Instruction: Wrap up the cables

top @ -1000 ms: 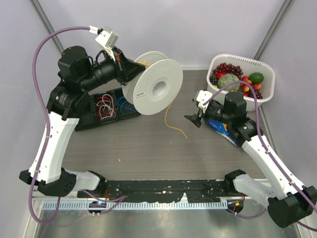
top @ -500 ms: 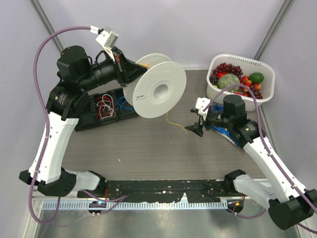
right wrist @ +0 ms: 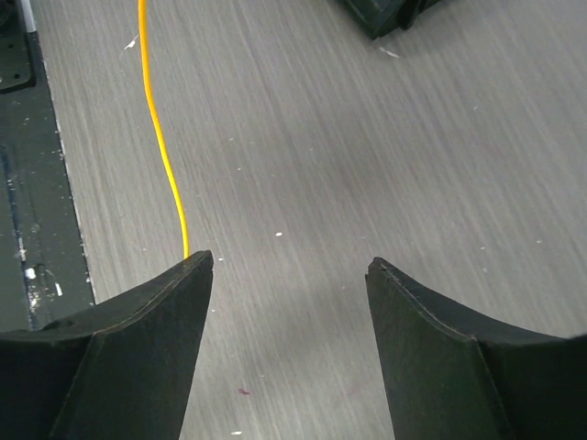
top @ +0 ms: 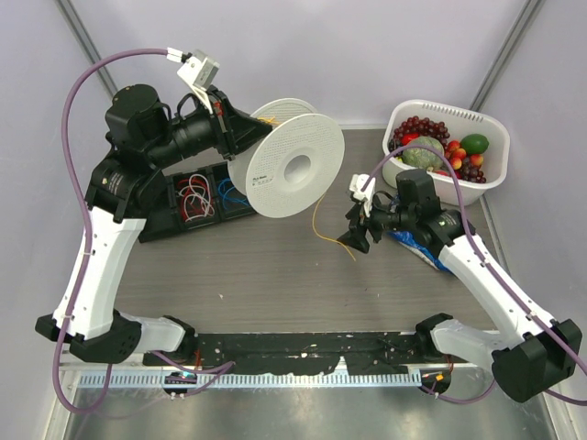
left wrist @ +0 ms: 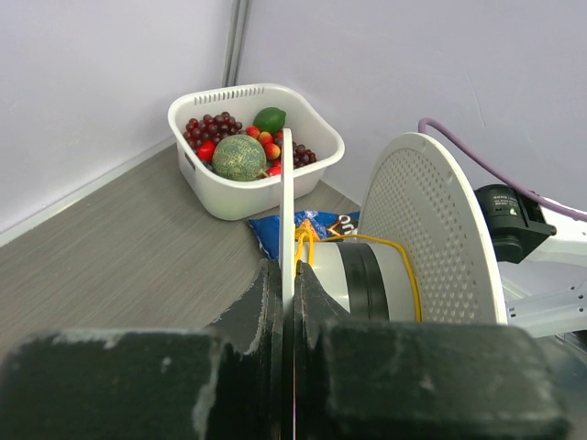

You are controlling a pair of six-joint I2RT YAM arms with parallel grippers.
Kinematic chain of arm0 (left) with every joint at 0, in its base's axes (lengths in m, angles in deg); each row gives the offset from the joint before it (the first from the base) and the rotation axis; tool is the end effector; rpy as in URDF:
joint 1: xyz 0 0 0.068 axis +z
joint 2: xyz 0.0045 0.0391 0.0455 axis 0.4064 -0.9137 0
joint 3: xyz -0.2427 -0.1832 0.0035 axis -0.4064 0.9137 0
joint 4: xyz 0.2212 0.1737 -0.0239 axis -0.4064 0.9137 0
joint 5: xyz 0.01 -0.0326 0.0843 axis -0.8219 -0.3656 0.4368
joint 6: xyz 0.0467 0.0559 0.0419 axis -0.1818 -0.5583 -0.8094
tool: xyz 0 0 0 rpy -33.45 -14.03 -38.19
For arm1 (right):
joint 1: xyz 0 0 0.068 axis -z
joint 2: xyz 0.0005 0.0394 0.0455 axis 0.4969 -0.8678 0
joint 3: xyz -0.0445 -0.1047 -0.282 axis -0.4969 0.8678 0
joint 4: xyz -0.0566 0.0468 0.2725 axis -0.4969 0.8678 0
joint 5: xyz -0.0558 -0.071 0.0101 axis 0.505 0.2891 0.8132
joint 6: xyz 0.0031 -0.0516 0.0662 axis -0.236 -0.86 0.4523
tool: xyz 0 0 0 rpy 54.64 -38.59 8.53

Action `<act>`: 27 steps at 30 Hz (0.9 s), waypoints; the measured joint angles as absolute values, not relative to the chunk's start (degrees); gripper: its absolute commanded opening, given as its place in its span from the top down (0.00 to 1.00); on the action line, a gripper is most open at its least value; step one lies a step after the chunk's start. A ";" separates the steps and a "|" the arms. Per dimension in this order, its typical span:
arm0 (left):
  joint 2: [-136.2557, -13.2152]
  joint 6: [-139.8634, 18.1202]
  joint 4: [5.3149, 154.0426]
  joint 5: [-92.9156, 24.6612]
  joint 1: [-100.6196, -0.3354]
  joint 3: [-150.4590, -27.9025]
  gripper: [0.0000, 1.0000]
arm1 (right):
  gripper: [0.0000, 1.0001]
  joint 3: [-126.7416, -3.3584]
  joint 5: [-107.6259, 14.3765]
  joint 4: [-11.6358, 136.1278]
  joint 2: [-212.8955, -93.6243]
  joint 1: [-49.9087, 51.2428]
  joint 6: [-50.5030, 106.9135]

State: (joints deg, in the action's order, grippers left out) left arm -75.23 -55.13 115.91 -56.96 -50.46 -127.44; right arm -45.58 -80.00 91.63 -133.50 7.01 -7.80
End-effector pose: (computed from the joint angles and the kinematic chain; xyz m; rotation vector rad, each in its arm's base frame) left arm 0.2256 -0.1548 0.6026 0.5738 1.5567 -1.0124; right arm 0.2165 0.1434 0.3346 -1.2604 1.6742 0.7087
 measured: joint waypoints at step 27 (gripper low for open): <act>-75.36 -56.18 115.82 -55.95 -50.46 -127.25 1.00 | 0.35 -48.81 -83.36 93.07 -135.42 6.59 2.32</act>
State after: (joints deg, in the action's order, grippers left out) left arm -75.36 -56.18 115.82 -55.95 -50.46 -127.25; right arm -48.81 -83.36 93.07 -135.42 6.59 2.32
